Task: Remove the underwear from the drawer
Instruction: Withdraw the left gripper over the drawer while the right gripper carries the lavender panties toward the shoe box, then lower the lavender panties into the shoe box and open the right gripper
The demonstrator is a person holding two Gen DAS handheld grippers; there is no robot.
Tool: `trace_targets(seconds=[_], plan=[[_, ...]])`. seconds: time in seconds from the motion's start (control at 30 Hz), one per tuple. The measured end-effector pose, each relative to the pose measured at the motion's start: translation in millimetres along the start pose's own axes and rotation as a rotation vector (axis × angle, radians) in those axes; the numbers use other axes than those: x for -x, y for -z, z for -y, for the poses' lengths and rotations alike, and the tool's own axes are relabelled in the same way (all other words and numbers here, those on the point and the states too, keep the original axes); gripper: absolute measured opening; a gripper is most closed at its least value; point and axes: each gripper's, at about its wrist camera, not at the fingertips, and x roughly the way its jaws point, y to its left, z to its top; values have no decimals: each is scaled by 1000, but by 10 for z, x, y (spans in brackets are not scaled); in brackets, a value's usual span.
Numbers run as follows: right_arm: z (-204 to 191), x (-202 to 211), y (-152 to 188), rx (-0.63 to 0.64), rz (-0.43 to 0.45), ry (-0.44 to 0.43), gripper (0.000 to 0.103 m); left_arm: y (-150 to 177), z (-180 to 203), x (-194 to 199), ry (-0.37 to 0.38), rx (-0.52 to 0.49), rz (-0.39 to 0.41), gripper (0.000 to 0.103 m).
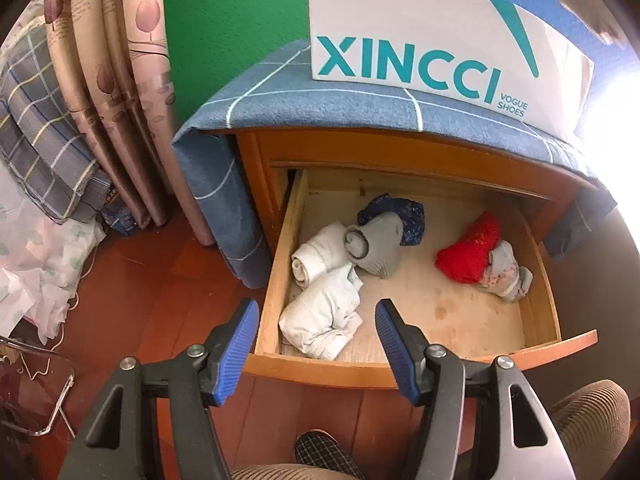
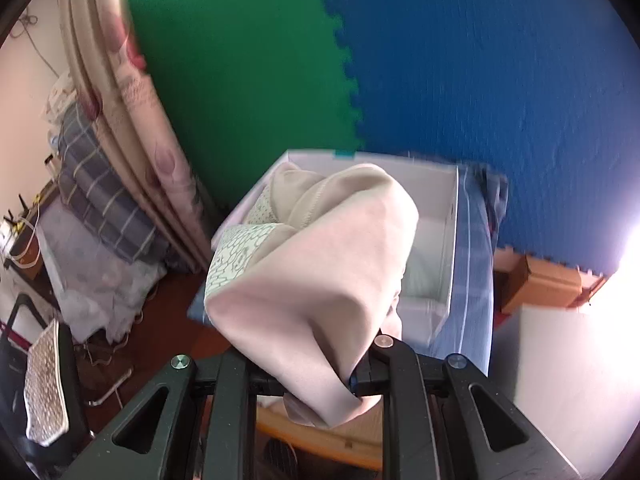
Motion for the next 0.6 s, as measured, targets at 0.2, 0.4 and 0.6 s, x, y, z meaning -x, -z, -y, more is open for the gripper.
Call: trace_targets(seconds=[0.2,0.4,0.6], plan=[[51,-207,-517,0,45,79,18,7,-39,-50,3,15,-15,62],[211,-752,-747,5,-6,169,18,16,-185,-107,45,89,-35,62],[504,-1352,-715,-30,-102,240,18,21,-255,-150,61,129,-50,62]])
